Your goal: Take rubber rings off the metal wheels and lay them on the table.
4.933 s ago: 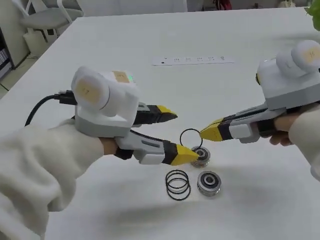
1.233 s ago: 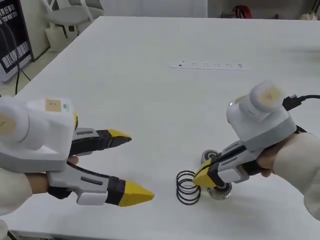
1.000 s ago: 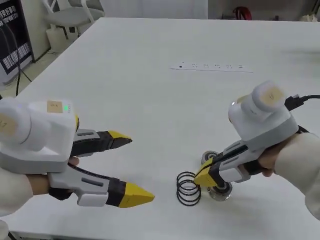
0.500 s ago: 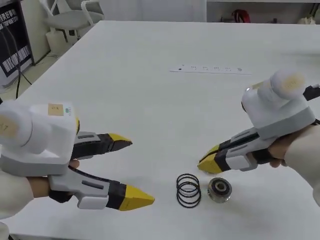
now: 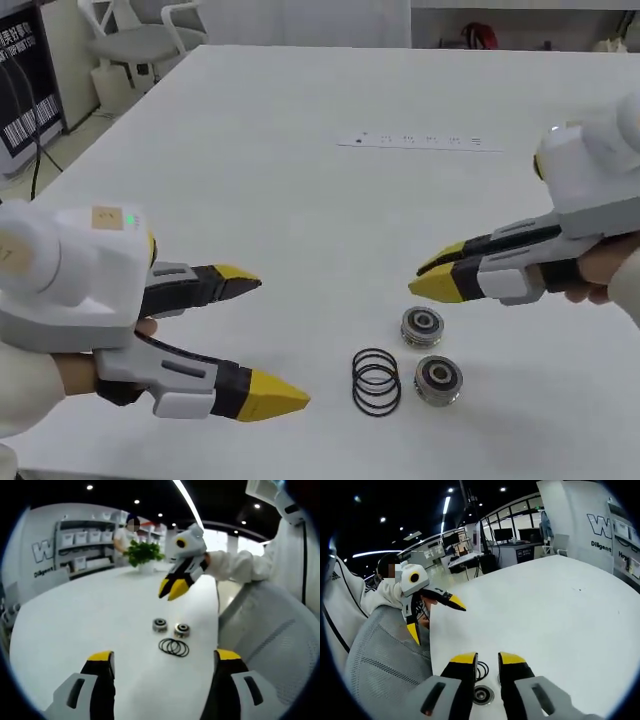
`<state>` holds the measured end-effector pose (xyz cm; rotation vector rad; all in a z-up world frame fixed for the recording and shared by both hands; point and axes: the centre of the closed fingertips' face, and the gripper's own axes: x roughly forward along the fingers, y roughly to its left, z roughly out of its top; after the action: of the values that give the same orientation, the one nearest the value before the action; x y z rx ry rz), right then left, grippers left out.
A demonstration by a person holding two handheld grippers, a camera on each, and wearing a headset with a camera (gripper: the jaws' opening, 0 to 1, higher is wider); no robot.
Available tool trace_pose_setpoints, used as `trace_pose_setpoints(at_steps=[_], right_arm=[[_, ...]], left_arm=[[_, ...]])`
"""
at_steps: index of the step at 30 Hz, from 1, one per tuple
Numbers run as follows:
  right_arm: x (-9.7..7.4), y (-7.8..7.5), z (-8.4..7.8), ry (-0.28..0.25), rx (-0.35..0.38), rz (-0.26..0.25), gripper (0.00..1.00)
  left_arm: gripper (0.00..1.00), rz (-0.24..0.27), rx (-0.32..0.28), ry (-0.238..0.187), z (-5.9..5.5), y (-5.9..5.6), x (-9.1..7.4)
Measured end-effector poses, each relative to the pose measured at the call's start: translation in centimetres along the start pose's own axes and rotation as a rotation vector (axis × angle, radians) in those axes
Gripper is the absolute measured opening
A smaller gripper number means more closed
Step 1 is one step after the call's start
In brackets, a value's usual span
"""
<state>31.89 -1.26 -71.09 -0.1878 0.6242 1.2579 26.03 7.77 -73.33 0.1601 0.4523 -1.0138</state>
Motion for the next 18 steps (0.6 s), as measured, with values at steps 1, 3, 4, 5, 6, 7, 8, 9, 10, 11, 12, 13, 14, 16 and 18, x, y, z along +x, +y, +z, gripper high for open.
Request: trace_pose_setpoints(at_steps=[1, 3, 4, 5, 6, 7, 8, 9, 10, 11, 12, 13, 14, 16, 18], right_arm=[[-0.3, -0.1, 0.3, -0.015, -0.001, -0.006, 0.17], [-0.8, -0.1, 0.7, -0.035, -0.003, -0.012, 0.19], [-1.1, -0.1, 1.0, -0.049, -0.007, -0.014, 0.20], [-1.2, -0.1, 1.2, -0.058, -0.006, -0.015, 0.21], [-1.6, -0.1, 1.5, -0.077, -0.010, -0.018, 0.22], [-1.8, -0.2, 1.8, -0.092, -0.010, -0.023, 0.24], [-2.0, -0.3, 2.0, -0.105, -0.006, -0.028, 0.26], [-2.3, -0.2, 2.2, -0.121, -0.004, -0.027, 0.28], [-2.5, -0.2, 2.4, -0.136, -0.003, -0.027, 0.30], [-2.9, -0.3, 2.6, -0.152, 0.000, -0.030, 0.32], [-3.1, -0.3, 2.6, -0.159, 0.002, -0.032, 0.35], [-3.4, -0.3, 2.6, -0.168, 0.005, -0.035, 0.40], [-3.6, -0.3, 2.7, -0.177, 0.008, -0.037, 0.43], [-4.2, -0.4, 2.8, -0.206, 0.013, -0.049, 0.49], [-4.9, -0.5, 3.0, -0.243, 0.023, -0.059, 0.52]], left_arm=[[0.83, 0.002, 0.000, -0.002, 0.0, 0.1, 0.0], [0.84, 0.005, -0.001, -0.005, 0.1, 0.1, -0.1], [0.84, 0.008, -0.003, -0.007, 0.1, 0.2, -0.1], [0.85, 0.010, -0.004, -0.007, 0.1, 0.2, -0.1], [0.86, 0.011, -0.005, -0.009, 0.1, 0.2, -0.1], [0.86, 0.014, -0.007, -0.010, 0.1, 0.3, -0.1], [0.87, 0.016, -0.009, -0.012, 0.2, 0.3, -0.2], [0.87, 0.018, -0.009, -0.013, 0.2, 0.3, -0.2], [0.88, 0.021, -0.011, -0.015, 0.2, 0.4, -0.2], [0.88, 0.023, -0.013, -0.016, 0.2, 0.4, -0.2], [0.88, 0.025, -0.013, -0.017, 0.2, 0.5, -0.3], [0.88, 0.030, -0.013, -0.020, 0.3, 0.6, -0.3], [0.89, 0.034, -0.014, -0.024, 0.3, 0.6, -0.4], [0.90, 0.042, -0.020, -0.035, 0.5, 0.8, -0.5], [0.91, 0.050, -0.025, -0.045, 0.7, 0.9, -0.6]])
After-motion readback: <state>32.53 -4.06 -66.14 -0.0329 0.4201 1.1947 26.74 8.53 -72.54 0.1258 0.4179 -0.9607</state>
